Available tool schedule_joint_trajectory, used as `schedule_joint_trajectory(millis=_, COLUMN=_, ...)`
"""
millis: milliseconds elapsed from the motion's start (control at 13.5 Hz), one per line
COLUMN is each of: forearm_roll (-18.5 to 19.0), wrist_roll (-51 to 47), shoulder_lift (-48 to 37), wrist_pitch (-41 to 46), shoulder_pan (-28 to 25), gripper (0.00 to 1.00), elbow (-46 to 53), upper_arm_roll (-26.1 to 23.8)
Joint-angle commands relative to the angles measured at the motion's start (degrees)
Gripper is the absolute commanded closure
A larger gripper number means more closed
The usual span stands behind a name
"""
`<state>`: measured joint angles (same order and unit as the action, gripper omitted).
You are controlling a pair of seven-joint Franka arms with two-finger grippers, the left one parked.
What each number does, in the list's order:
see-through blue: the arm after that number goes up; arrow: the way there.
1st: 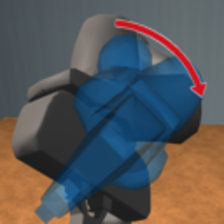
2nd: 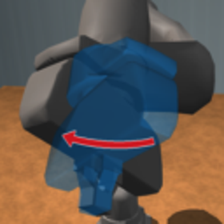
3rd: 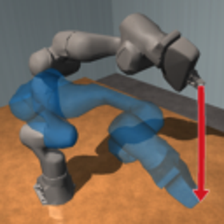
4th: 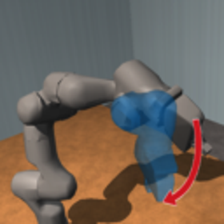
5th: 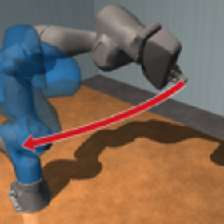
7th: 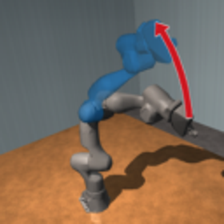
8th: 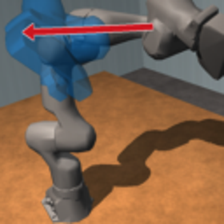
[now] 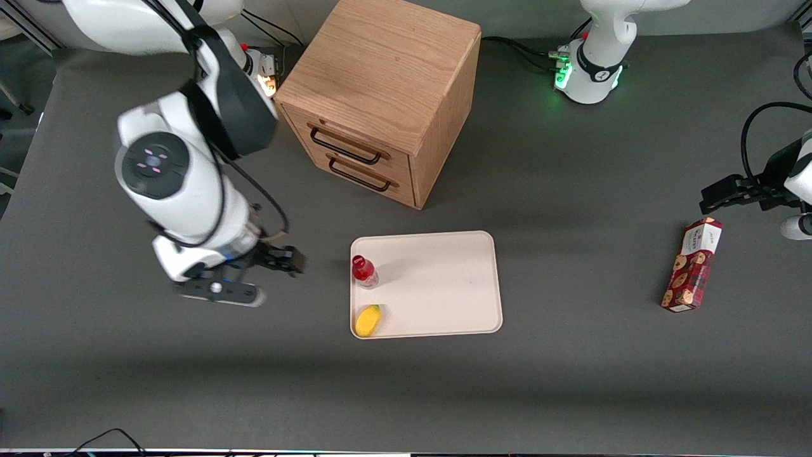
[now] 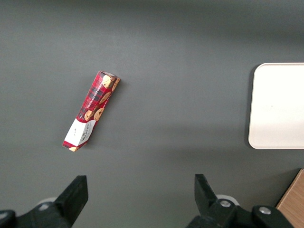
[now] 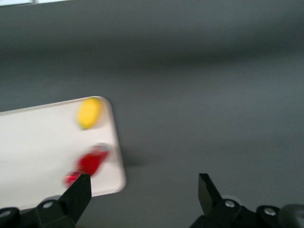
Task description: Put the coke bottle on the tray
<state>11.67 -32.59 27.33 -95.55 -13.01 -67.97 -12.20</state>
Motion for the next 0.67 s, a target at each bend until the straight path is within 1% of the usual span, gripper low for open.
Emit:
schedule_joint_trajectory(millis=0, forearm_roll=-1.1, wrist_roll=8.04, shoulder_lift=-9.73, wrist_pitch=-0.61, shoulder_pan=5.33, gripper=0.0, elbow=-10.76, upper_arm_roll=2.44)
schedule_joint_trajectory(millis=74, forearm_roll=-3.65, wrist_roll=12.07, shoulder_lift=-11.84, wrist_pitch=0.62, shoulder_pan=7.1, gripper=0.0, elbow=-12.0, upper_arm_roll=4.19)
schedule_joint_trajectory(millis=222, forearm_roll=-10.06, wrist_roll=20.85, shoulder_lift=-18.51, wrist_pitch=1.59, shoulder_pan=9.65, gripper=0.0, elbow=-18.04, upper_arm_roll=9.28)
schedule_joint_trajectory(millis=296, forearm_roll=-12.27, wrist_roll=23.94, shoulder_lift=-21.5, wrist_pitch=1.33, shoulder_pan=11.06, gripper=0.0, elbow=-20.6, upper_arm_roll=11.31)
schedule_joint_trajectory(millis=370, forearm_roll=-12.9, wrist_roll=25.45, shoulder_lift=-24.14, wrist_pitch=0.98, shoulder_pan=12.12, gripper=0.0, elbow=-22.88, upper_arm_roll=12.37)
schedule_joint_trajectory(millis=593, forearm_roll=-13.25, wrist_roll=27.13, shoulder_lift=-31.96, wrist_pitch=-2.34, shoulder_pan=12.48, gripper=0.0, elbow=-31.66, upper_arm_roll=15.54)
